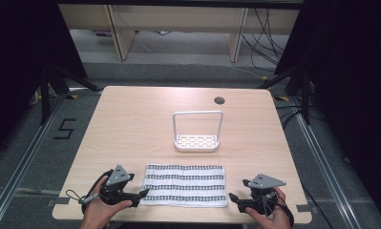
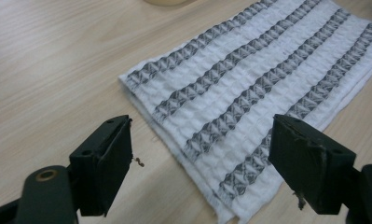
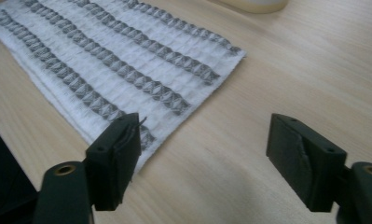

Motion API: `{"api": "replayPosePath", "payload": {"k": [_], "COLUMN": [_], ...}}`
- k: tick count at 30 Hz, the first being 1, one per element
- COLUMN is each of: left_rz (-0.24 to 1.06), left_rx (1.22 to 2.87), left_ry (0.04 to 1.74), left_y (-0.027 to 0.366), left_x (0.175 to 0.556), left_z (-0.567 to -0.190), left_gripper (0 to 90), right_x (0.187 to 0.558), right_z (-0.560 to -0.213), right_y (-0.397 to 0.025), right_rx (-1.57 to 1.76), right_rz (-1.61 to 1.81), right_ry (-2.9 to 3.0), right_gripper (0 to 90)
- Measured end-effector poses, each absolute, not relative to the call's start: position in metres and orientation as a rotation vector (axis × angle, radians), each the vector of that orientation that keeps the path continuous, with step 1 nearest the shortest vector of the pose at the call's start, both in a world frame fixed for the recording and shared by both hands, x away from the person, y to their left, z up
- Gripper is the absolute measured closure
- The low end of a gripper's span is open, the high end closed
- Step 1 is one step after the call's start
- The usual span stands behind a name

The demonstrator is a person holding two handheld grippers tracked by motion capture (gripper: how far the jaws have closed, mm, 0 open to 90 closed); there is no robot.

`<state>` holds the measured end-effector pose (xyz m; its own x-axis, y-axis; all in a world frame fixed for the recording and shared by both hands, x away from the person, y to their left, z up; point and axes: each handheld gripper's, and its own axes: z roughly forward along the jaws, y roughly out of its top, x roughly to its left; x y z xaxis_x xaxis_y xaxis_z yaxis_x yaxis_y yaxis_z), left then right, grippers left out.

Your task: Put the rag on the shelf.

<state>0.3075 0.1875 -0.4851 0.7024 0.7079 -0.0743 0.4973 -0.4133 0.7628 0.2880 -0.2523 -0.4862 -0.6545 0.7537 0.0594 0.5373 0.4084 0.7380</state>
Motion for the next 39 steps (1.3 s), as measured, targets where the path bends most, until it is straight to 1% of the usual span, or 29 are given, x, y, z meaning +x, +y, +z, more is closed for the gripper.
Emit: {"api": "replayPosePath", "payload": {"k": [7, 9, 12, 13, 19, 23, 24, 26, 27, 28, 29, 32, 34, 35, 39], "left_rz": [0.334, 0.313, 0.303, 0.298, 0.268, 0.246, 0.246, 0.23, 0.23, 0.219, 0.219, 0.239, 0.225, 0.195, 0.177], "left_rx": [2.101, 2.103, 2.124, 2.14, 2.146, 2.175, 2.175, 2.19, 2.19, 2.197, 2.197, 2.255, 2.254, 2.264, 2.275], "left_ry": [0.866, 0.847, 0.818, 0.801, 0.751, 0.698, 0.698, 0.672, 0.672, 0.651, 0.651, 0.603, 0.601, 0.585, 0.565], "left_y": [0.168, 0.159, 0.15, 0.141, 0.121, 0.098, 0.098, 0.082, 0.082, 0.072, 0.072, 0.052, 0.047, 0.038, 0.025], "left_x": [0.323, 0.327, 0.332, 0.336, 0.348, 0.361, 0.361, 0.368, 0.368, 0.371, 0.371, 0.378, 0.38, 0.385, 0.392], "left_z": [-0.473, -0.472, -0.472, -0.472, -0.469, -0.464, -0.464, -0.462, -0.462, -0.462, -0.462, -0.463, -0.463, -0.463, -0.462], "left_gripper": [22.5, 24.5, 25.0, 25.1, 25.8, 27.2, 27.5, 28.1, 28.7, 29.4, 29.8, 29.8, 30.1, 30.2, 30.3], "right_x": [0.279, 0.277, 0.276, 0.273, 0.268, 0.267, 0.267, 0.266, 0.266, 0.265, 0.265, 0.264, 0.264, 0.264, 0.265], "right_z": [-0.484, -0.484, -0.485, -0.486, -0.486, -0.488, -0.488, -0.49, -0.49, -0.49, -0.49, -0.491, -0.491, -0.491, -0.493], "right_y": [-0.246, -0.246, -0.246, -0.244, -0.238, -0.232, -0.232, -0.227, -0.227, -0.226, -0.226, -0.222, -0.221, -0.22, -0.221], "right_rx": [1.099, 1.108, 1.088, 1.091, 1.059, 1.031, 1.031, 1.004, 1.003, 1.006, 1.006, 0.994, 0.996, 1.012, 1.007], "right_rz": [1.087, 1.083, 1.079, 1.081, 1.074, 1.041, 1.041, 1.038, 1.025, 1.021, 1.021, 1.013, 1.011, 1.004, 1.0], "right_ry": [2.396, 2.404, 2.402, 2.415, 2.442, 2.464, 2.464, 2.48, 2.484, 2.483, 2.483, 2.49, 2.488, 2.482, 2.485], "right_gripper": [31.0, 32.1, 32.8, 33.8, 36.4, 37.4, 37.4, 38.6, 39.0, 39.5, 39.5, 41.2, 41.4, 41.6, 42.0]}}
